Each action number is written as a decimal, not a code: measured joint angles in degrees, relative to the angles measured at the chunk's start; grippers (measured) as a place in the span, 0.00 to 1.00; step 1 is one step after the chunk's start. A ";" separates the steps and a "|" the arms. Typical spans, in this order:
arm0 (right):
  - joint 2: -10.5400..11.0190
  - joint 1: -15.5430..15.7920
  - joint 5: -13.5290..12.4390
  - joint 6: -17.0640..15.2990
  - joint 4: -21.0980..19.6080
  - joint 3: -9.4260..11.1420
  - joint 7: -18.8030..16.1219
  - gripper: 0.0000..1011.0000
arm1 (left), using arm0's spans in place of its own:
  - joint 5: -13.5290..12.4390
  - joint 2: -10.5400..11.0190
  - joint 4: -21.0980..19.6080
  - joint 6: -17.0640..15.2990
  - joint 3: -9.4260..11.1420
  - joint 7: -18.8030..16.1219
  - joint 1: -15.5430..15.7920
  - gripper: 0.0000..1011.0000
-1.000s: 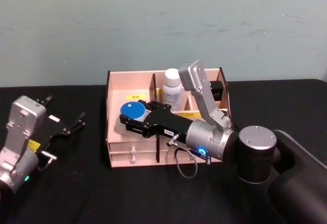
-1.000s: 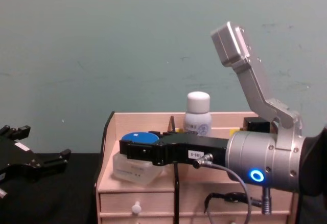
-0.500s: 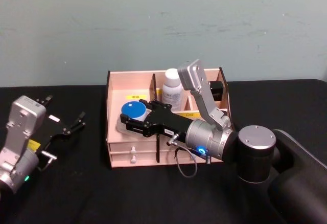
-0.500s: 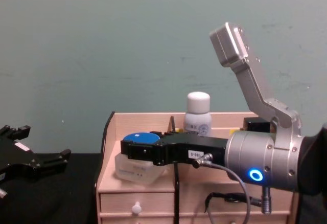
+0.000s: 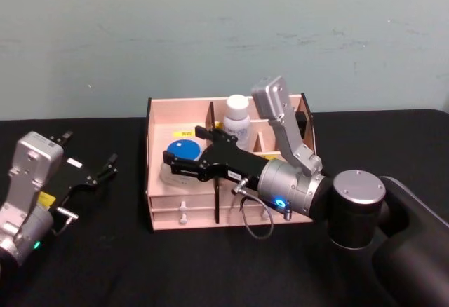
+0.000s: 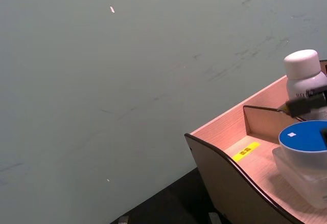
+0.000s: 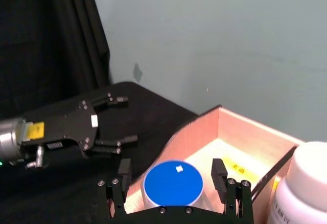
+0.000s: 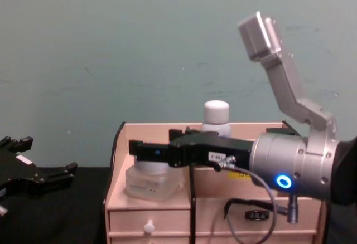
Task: Pick up the facial cleanser and watermelon frost from the table and place them into the tiered storage box.
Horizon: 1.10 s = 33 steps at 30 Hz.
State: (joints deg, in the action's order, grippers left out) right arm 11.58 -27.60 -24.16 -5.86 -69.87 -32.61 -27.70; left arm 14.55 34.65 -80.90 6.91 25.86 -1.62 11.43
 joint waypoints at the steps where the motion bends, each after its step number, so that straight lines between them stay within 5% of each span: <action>1: 0.18 0.16 -0.20 0.27 -0.60 0.26 -0.21 0.99 | 0.00 0.00 0.00 0.00 0.00 0.00 0.00 1.00; 11: 2.31 1.32 -1.29 1.16 -6.51 1.21 -1.37 0.99 | 0.00 0.00 0.00 0.00 0.00 0.00 0.00 1.00; 19: 6.27 4.35 -3.98 1.18 -14.04 2.05 -3.41 0.99 | 0.00 0.00 0.00 0.00 0.00 0.00 0.00 1.00; 26: 14.37 12.05 -8.39 1.72 -25.43 4.60 -5.72 0.99 | 0.00 0.00 0.00 0.00 0.00 0.00 0.00 1.00; 33: 21.24 19.93 -12.37 4.78 -31.12 9.34 -5.53 0.99 | 0.00 0.00 0.00 0.00 0.00 0.00 0.00 1.00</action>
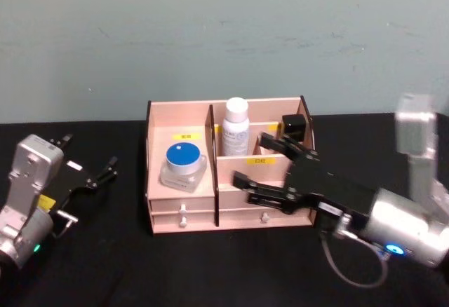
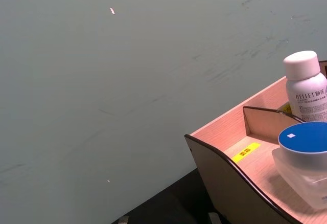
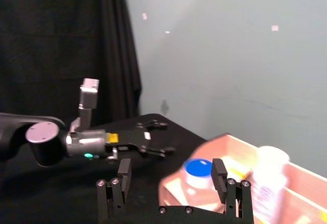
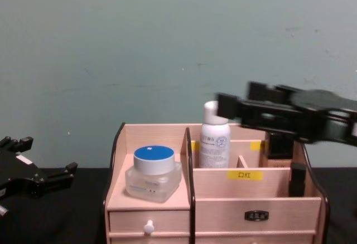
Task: Pick up the facial cleanser and watermelon frost from the table and place them into the tiered storage box.
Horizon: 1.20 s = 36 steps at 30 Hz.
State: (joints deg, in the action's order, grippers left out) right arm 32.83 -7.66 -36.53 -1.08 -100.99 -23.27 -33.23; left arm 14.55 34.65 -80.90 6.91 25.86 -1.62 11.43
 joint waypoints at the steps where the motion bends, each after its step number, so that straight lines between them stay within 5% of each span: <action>1: 1.27 1.55 -0.97 0.95 -0.40 1.31 0.21 0.99 | 0.00 0.00 0.00 0.00 0.00 0.00 0.00 1.00; 10: 5.36 8.15 -3.50 6.29 0.96 7.42 1.36 0.99 | 0.00 0.00 0.00 0.00 0.00 0.00 0.00 1.00; 18: 2.92 16.31 2.51 9.68 -3.65 6.69 7.15 0.99 | 0.00 0.00 0.00 0.00 0.00 0.00 0.00 1.00; 36: -2.00 13.27 6.02 8.84 -1.40 3.19 4.61 0.99 | 0.00 0.00 0.00 0.00 0.00 0.00 0.00 1.00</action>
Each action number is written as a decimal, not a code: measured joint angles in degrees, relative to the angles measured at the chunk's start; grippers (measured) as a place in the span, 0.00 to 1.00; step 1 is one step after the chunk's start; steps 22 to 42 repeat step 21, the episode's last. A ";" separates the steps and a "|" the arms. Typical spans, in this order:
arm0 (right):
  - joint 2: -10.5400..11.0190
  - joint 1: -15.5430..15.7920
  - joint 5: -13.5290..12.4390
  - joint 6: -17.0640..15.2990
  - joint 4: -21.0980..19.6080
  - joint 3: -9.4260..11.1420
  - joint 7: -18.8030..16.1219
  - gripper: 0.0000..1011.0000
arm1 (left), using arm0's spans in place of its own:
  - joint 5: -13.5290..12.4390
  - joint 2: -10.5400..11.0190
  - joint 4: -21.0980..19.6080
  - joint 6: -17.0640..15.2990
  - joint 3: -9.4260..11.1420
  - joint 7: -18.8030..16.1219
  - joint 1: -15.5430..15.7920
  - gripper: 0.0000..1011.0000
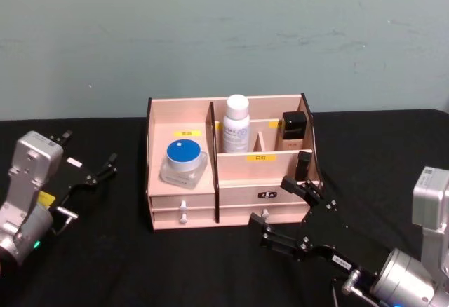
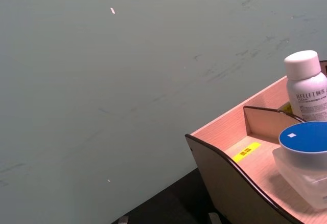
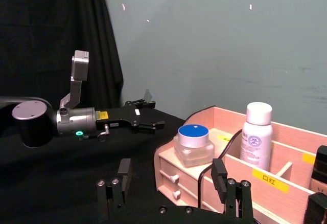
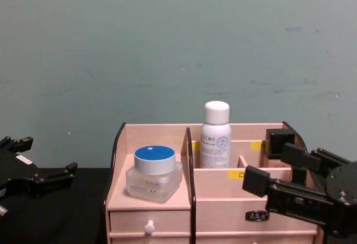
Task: Pick up the facial cleanser and watermelon frost from the table and place them into the tiered storage box.
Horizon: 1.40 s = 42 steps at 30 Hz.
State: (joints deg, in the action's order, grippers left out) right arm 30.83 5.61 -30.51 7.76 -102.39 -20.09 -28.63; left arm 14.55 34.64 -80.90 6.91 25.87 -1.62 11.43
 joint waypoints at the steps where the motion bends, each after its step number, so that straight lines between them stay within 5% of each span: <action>1: 0.04 0.01 0.00 0.00 0.00 0.01 -0.01 0.99 | 0.00 0.00 0.00 0.00 -0.01 0.00 0.00 1.00; 42: 0.22 0.22 -0.07 0.03 -0.26 0.08 -0.03 0.99 | 0.00 0.00 0.00 0.00 0.00 0.00 0.00 1.00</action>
